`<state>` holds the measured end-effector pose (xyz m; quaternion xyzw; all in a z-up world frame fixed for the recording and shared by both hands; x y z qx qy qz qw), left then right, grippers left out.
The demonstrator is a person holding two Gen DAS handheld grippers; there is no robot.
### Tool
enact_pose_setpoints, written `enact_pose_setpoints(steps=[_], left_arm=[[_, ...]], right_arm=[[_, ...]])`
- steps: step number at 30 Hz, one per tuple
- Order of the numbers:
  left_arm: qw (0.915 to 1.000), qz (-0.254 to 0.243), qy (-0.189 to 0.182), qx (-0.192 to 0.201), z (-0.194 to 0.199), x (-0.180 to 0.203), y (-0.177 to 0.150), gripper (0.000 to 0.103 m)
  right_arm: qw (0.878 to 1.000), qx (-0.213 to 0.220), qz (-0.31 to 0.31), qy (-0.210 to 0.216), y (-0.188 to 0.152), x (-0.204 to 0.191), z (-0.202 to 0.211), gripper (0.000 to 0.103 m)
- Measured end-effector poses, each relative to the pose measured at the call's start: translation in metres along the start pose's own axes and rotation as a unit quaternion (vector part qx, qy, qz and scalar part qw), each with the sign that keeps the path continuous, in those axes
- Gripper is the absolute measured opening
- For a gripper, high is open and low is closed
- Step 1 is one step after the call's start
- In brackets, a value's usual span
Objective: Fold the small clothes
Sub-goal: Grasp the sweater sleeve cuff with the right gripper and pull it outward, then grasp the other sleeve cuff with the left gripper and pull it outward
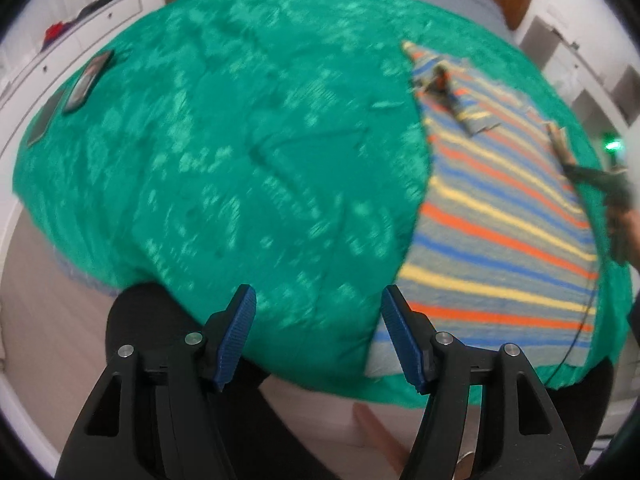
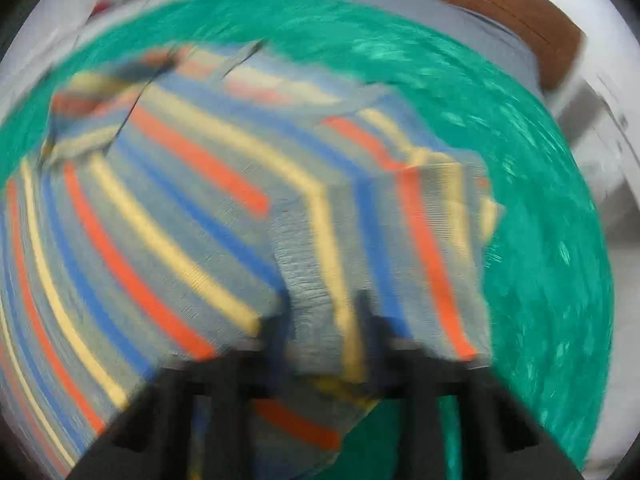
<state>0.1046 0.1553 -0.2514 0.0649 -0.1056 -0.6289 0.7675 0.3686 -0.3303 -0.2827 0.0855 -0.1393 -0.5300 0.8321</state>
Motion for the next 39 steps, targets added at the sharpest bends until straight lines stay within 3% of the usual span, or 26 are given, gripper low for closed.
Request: enact_pose_setpoints(steps=[2, 4, 6, 8, 13, 16, 25, 29, 31, 33, 36, 39], left_arm=[[1.0000, 0.005, 0.002, -0.007, -0.005, -0.004, 0.000, 0.067], [1.0000, 0.002, 0.001, -0.008, -0.009, 0.000, 0.004, 0.067], [1.0000, -0.007, -0.002, -0.005, -0.008, 0.009, 0.010, 0.067], [0.9997, -0.020, -0.012, 0.006, -0.004, 0.026, 0.018, 0.067], [0.9979, -0.055, -0.029, 0.018, 0.005, 0.064, 0.027, 0.067], [0.9969, -0.073, -0.022, 0.021, 0.010, 0.073, 0.026, 0.067], [0.9957, -0.088, 0.020, 0.021, 0.008, 0.061, 0.033, 0.067], [0.9902, -0.122, 0.044, 0.052, 0.017, 0.068, 0.062, 0.067], [0.9852, -0.145, 0.051, 0.077, 0.028, 0.078, 0.087, 0.068], [0.9777, -0.174, 0.045, 0.108, 0.040, 0.098, 0.113, 0.071], [0.9557, -0.258, 0.033, 0.138, 0.039, 0.150, 0.145, 0.074], [0.9151, -0.379, 0.033, 0.133, -0.002, 0.210, 0.159, 0.072]], right_arm=[[0.995, 0.030, -0.094, 0.025, -0.002, 0.038, 0.025, 0.006], [0.985, 0.054, -0.165, 0.022, -0.015, 0.085, 0.050, 0.006], [0.966, 0.067, -0.250, 0.021, -0.040, 0.139, 0.074, 0.006], [0.936, 0.074, -0.343, 0.010, -0.077, 0.201, 0.089, 0.006], [0.898, 0.035, -0.438, -0.016, -0.161, 0.246, 0.077, 0.004], [0.879, 0.029, -0.475, 0.002, -0.189, 0.246, 0.065, 0.004], [0.875, 0.006, -0.485, 0.001, -0.223, 0.240, 0.047, 0.003], [0.885, -0.014, -0.465, -0.028, -0.223, 0.239, 0.048, 0.003], [0.891, -0.022, -0.451, -0.048, -0.228, 0.238, 0.051, 0.012], [0.893, -0.021, -0.443, -0.083, -0.235, 0.237, 0.063, 0.052], [0.896, 0.006, -0.436, -0.084, -0.240, 0.223, 0.085, 0.057], [0.898, 0.033, -0.435, -0.049, -0.248, 0.191, 0.107, 0.057]])
Point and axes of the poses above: each gripper's, at about its wrist camera, not at the fingertips, and z roughly against the way its jaws point, x to its right, y to its top, the point moved 10 cm from there along -z, roughly the way its jaws point, and after that the axes turned 9 degrees about -x, right-handed, at the moved point
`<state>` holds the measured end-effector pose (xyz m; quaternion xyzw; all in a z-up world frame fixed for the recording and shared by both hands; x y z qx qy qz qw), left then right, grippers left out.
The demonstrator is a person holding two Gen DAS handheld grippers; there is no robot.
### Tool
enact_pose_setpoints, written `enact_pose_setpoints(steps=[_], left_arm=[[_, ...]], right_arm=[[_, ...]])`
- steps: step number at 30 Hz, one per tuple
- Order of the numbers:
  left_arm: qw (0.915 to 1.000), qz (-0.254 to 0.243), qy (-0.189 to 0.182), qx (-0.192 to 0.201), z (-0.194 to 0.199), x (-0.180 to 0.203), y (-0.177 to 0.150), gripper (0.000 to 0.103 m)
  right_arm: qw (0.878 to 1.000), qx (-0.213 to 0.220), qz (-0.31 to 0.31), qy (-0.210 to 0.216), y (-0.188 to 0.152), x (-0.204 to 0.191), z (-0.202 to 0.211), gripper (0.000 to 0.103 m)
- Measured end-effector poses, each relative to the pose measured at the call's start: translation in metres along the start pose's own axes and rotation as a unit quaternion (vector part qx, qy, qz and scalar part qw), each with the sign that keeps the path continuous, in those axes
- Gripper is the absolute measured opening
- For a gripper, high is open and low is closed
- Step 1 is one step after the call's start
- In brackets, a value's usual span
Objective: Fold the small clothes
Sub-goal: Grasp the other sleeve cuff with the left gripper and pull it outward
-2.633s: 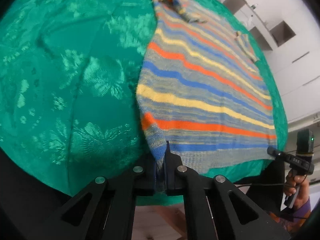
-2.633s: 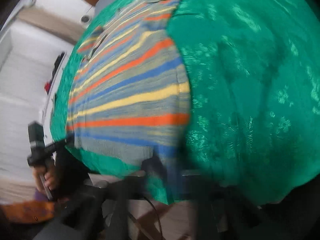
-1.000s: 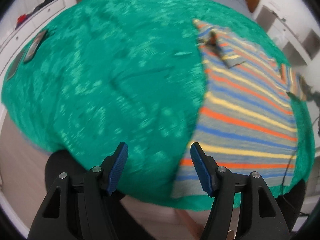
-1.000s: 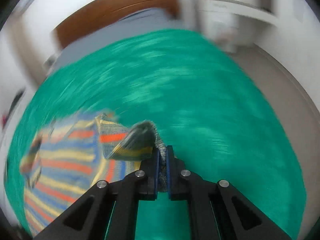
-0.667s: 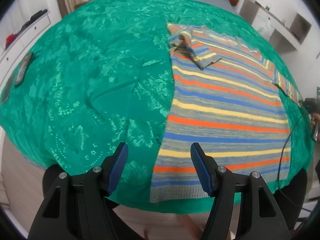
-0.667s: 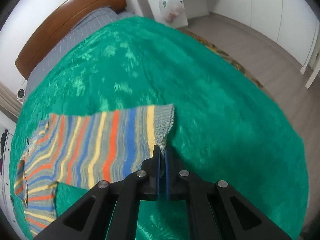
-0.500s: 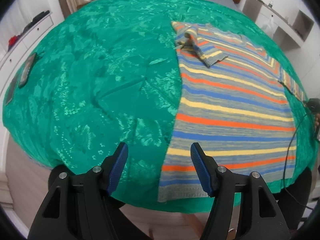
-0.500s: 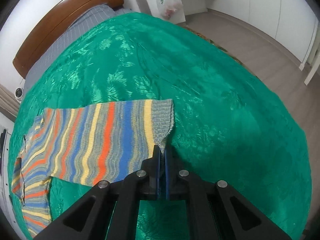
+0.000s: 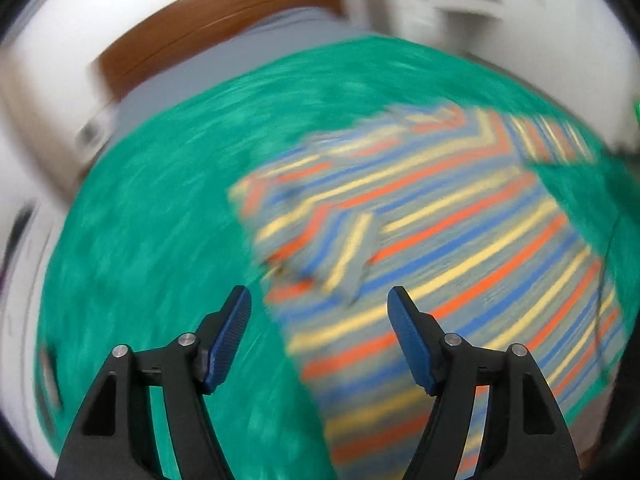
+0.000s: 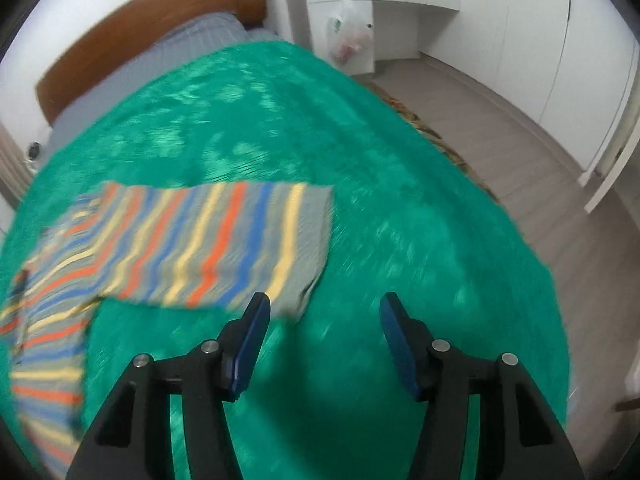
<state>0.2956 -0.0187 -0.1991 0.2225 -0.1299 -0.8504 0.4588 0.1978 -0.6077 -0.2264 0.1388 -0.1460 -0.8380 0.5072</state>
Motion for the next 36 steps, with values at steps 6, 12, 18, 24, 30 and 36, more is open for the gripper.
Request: enact_pose_setpoints(steps=[6, 12, 18, 24, 30, 36], left_arm=[[0.9935, -0.030, -0.023, -0.108, -0.111, 0.004, 0.006, 0.062], [0.9857, 0.128, -0.081, -0.073, -0.091, -0.052, 0.017, 0.003], [0.9100, 0.410, -0.036, -0.052, -0.072, -0.218, -0.051, 0.003], [0.8716, 0.476, 0.034, -0.114, -0.103, -0.276, -0.128, 0.002], [0.8473, 0.518, 0.033, -0.111, -0.108, -0.274, -0.150, 0.002], [0.8406, 0.525, 0.058, -0.121, -0.122, -0.281, -0.170, 0.000]], right_arm=[[0.997, 0.000, 0.004, 0.075, -0.062, -0.034, 0.028, 0.057], [0.996, 0.030, 0.019, 0.085, -0.105, -0.054, 0.049, 0.057], [0.993, 0.045, 0.002, 0.110, -0.129, -0.069, 0.062, 0.057], [0.992, 0.038, 0.006, 0.122, -0.138, -0.087, 0.055, 0.057], [0.992, 0.032, 0.004, 0.119, -0.146, -0.097, 0.050, 0.057], [0.994, 0.034, 0.019, 0.104, -0.149, -0.100, 0.048, 0.057]])
Point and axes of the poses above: each gripper's, at about its wrist camera, not at the fingertips, and z roughly against the way its jaws point, x to its right, y to its top, the point moved 10 cm from there along -z, roughly the way its jaws point, and after that the axes turned 9 degrees about -x, right-handed, at the moved point
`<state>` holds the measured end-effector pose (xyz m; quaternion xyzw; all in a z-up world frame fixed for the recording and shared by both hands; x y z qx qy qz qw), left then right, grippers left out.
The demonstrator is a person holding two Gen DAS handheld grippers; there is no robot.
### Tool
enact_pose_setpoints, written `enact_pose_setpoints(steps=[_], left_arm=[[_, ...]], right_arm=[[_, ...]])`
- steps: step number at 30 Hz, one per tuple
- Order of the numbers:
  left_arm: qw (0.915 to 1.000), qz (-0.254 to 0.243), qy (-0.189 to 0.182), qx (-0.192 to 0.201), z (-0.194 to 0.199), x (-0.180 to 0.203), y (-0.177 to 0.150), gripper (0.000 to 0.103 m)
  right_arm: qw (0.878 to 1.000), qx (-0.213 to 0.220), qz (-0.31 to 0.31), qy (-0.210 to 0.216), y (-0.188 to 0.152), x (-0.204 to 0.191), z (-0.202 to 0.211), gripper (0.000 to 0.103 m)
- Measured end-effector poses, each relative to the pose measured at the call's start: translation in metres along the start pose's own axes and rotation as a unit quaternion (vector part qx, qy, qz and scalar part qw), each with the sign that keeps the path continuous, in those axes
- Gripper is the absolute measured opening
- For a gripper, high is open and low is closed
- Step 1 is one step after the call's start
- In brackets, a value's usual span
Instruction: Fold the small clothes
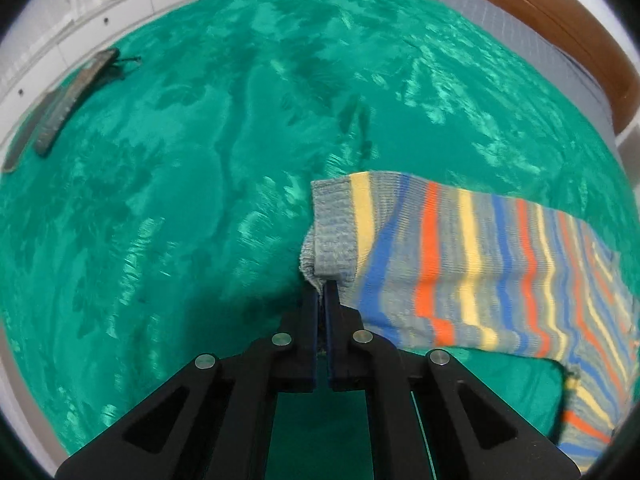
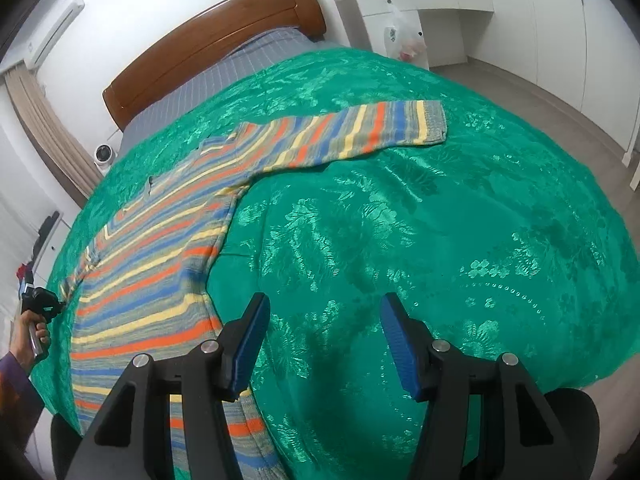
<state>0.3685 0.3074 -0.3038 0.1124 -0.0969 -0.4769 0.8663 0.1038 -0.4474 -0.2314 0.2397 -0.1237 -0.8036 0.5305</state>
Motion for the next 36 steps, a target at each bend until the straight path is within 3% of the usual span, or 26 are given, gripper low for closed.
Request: enact_pose_setpoints(steps=[1, 4, 6, 11, 14, 19, 22, 29, 36], left_arm=[[1.0000, 0.006, 0.005, 0.001, -0.001, -0.006, 0.001, 0.002], [0.9984, 0.028, -0.049, -0.002, 0.003, -0.016, 0.000, 0.007], [0.9985, 0.013, -0.052, 0.005, 0.017, -0.019, -0.008, 0.018], [0.9943, -0.073, -0.052, 0.059, 0.078, 0.001, -0.059, 0.082], [0.9863, -0.124, -0.067, 0.087, 0.119, 0.029, -0.107, 0.091], [0.9698, -0.204, -0.069, 0.115, 0.173, 0.072, -0.186, 0.096], [0.9613, -0.234, -0.066, 0.129, 0.196, 0.093, -0.213, 0.096], [0.9454, -0.271, -0.063, 0.170, 0.240, 0.118, -0.250, 0.097], [0.9401, -0.284, -0.052, 0.181, 0.257, 0.123, -0.267, 0.097]], right_arm=[[1.000, 0.002, -0.001, -0.001, 0.001, 0.001, 0.001, 0.057], [1.000, 0.012, -0.004, -0.007, 0.001, 0.003, 0.006, 0.057], [1.000, 0.017, -0.002, -0.011, 0.000, 0.003, 0.009, 0.058], [0.999, 0.026, -0.008, -0.017, -0.004, 0.002, 0.016, 0.070], [0.999, 0.026, -0.013, -0.017, -0.005, -0.002, 0.019, 0.073], [0.999, 0.031, 0.003, -0.011, -0.006, -0.026, 0.035, 0.082], [0.999, 0.041, 0.024, -0.012, -0.005, -0.043, 0.051, 0.083], [0.995, 0.054, 0.081, -0.021, -0.016, -0.085, 0.085, 0.087], [0.990, 0.045, 0.127, -0.037, -0.029, -0.113, 0.096, 0.087]])
Point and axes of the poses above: each gripper's, at about its wrist camera, not at the fingertips, and z roughly against the way its jaws point, x to its right, y to its top, the point moved 10 cm from there along -z, roughly the way its jaws point, and after that the axes turned 9 degrees about -x, right-handed, at the moved point
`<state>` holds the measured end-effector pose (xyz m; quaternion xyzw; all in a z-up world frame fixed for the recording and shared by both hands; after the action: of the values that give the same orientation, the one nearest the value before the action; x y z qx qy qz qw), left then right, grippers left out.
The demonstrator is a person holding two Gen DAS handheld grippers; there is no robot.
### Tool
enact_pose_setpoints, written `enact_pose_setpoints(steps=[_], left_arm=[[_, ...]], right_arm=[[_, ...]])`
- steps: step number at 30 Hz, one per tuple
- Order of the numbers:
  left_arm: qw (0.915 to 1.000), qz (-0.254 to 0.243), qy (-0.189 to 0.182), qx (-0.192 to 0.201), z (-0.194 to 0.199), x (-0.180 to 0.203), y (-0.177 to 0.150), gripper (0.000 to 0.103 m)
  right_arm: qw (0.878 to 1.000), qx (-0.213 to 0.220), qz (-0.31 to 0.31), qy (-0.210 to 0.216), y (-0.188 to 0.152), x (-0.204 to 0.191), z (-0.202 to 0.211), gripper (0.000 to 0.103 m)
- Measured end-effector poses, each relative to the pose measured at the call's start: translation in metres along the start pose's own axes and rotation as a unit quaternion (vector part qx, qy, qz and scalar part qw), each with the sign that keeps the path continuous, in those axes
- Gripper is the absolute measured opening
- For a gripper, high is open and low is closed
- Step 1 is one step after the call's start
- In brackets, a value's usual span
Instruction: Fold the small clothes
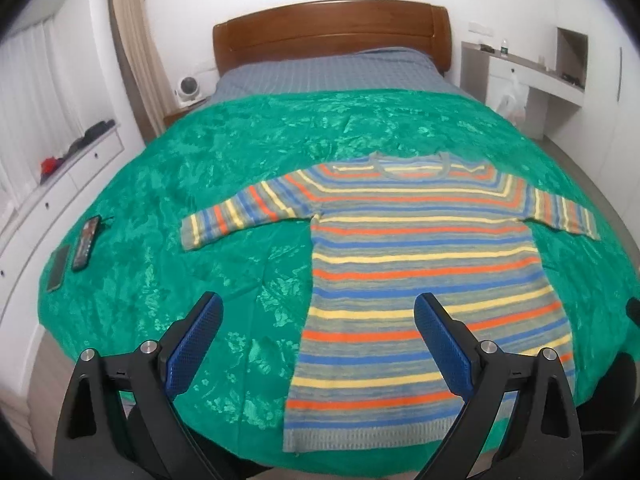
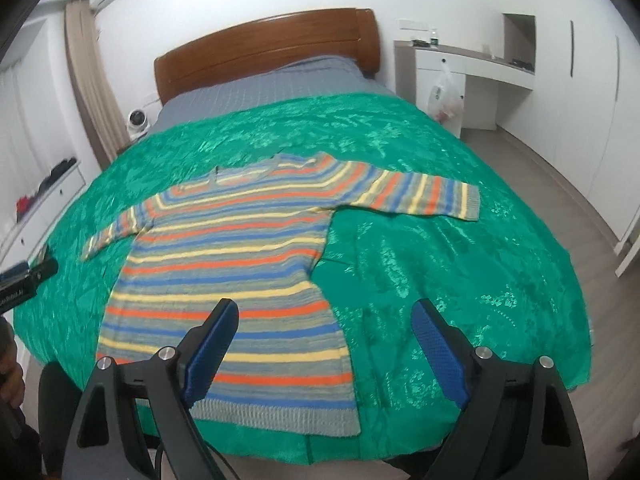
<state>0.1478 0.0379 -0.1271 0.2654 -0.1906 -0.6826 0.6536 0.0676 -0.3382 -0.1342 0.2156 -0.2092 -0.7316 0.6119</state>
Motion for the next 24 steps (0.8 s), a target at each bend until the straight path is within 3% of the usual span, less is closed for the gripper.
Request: enact_pose_setpoints(steps=[15, 19, 24], left_arm=[[0.9998, -0.015, -0.009, -0.009, 0.021, 0.017, -0.013, 0.098], [0.9990, -0.013, -0.034, -0.024, 0.023, 0.026, -0.018, 0.098], [0.9988, -0.024, -0.032, -0.030, 0.022, 0.032, -0.023, 0.098]], right_arm=[[0.998, -0.009, 0.058, -0.037, 0.007, -0.038, 0.019, 0.089], [0.997, -0.010, 0.068, -0.041, 0.008, -0.049, 0.022, 0.089], [0.997, -0.015, 0.075, -0.032, 0.007, -0.059, 0.024, 0.089]])
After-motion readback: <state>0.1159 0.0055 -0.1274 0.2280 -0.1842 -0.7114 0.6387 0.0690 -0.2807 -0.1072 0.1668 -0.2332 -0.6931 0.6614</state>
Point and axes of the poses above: each gripper's, at about its wrist camera, not at the fingertips, and z roughly against the way its jaws point, x to its right, y to its top, the point moved 10 cm from there along -z, roughly the way its jaws point, and after that the axes turned 9 degrees about -x, right-handed, at the moved point
